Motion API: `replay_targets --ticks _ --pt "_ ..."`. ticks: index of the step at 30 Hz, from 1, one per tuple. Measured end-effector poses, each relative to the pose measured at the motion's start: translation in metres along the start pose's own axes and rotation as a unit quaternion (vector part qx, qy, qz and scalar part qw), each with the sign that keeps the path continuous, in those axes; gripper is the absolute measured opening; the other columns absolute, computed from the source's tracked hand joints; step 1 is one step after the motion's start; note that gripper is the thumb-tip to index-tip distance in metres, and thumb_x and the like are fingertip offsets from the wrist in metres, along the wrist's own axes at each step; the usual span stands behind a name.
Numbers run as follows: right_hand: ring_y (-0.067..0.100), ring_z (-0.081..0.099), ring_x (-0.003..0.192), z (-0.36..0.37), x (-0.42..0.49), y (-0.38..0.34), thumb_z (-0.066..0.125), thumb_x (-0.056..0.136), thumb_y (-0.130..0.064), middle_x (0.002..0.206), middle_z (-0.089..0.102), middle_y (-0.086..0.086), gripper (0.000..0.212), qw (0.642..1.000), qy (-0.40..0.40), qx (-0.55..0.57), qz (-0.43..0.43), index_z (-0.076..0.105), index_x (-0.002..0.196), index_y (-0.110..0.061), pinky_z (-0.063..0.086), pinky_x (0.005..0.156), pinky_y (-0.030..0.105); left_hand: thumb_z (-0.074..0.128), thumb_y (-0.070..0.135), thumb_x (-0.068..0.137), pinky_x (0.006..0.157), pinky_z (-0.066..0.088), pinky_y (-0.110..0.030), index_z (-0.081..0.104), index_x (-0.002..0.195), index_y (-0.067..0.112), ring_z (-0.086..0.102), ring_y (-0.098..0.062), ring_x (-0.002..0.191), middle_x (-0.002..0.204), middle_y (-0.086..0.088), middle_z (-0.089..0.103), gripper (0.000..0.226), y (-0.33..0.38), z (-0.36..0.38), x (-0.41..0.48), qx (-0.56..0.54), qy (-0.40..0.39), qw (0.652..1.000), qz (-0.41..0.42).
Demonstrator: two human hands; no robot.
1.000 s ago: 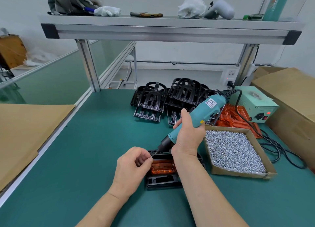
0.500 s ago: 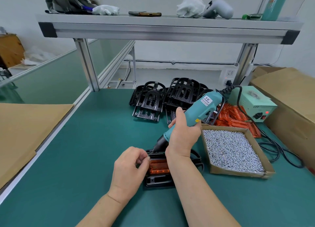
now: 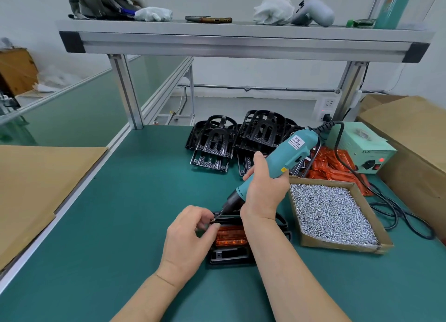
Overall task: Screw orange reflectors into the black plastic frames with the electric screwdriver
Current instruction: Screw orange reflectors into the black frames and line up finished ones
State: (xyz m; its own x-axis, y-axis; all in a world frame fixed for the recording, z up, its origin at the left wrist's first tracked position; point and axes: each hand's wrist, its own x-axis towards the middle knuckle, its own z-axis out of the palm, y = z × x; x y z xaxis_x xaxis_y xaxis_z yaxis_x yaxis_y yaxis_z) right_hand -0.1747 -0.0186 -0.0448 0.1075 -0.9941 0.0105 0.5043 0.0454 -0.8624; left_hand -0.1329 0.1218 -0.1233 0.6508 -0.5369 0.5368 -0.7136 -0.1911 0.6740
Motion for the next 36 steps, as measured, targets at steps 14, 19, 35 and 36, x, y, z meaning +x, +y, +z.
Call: replay_targets --ticks 14,19,35,36 --pt "0.018 0.049 0.049 -0.001 -0.015 -0.005 0.073 0.081 -0.025 0.062 0.054 0.009 0.019 0.985 -0.135 -0.071 -0.079 0.056 0.078 -0.017 0.044 0.051 0.027 0.078 0.070 0.052 0.111 0.020 -0.013 -0.025 0.141 0.060 0.017 0.012 0.141 0.151 0.032 0.018 0.137 -0.007 -0.020 -0.001 0.031 -0.327 0.942 -0.071" --pt "0.026 0.050 0.058 0.003 -0.022 -0.002 0.073 0.082 -0.026 0.065 0.055 0.012 0.021 0.976 -0.162 -0.102 -0.102 0.056 0.078 -0.014 0.047 0.059 0.039 0.079 0.069 0.052 0.112 0.028 -0.019 -0.026 0.148 0.050 0.029 0.004 0.140 0.154 0.028 0.026 0.144 -0.009 -0.020 -0.001 0.025 -0.310 0.948 -0.072" --pt "0.038 0.055 0.059 0.007 -0.027 0.004 0.073 0.082 -0.027 0.064 0.059 0.001 0.018 0.965 -0.176 -0.141 -0.136 0.057 0.076 -0.022 0.052 0.060 0.048 0.075 0.073 0.051 0.111 0.027 -0.018 -0.025 0.150 0.044 0.028 0.003 0.141 0.155 0.027 0.026 0.144 -0.006 -0.021 0.001 0.020 -0.308 0.948 -0.074" --pt "0.038 0.055 0.059 0.007 -0.028 0.004 0.073 0.082 -0.026 0.064 0.059 0.001 0.018 0.964 -0.180 -0.141 -0.136 0.056 0.075 -0.023 0.052 0.060 0.049 0.075 0.072 0.051 0.110 0.027 -0.017 -0.024 0.151 0.043 0.028 0.003 0.141 0.154 0.029 0.025 0.144 -0.006 -0.022 0.001 0.019 -0.308 0.948 -0.073"
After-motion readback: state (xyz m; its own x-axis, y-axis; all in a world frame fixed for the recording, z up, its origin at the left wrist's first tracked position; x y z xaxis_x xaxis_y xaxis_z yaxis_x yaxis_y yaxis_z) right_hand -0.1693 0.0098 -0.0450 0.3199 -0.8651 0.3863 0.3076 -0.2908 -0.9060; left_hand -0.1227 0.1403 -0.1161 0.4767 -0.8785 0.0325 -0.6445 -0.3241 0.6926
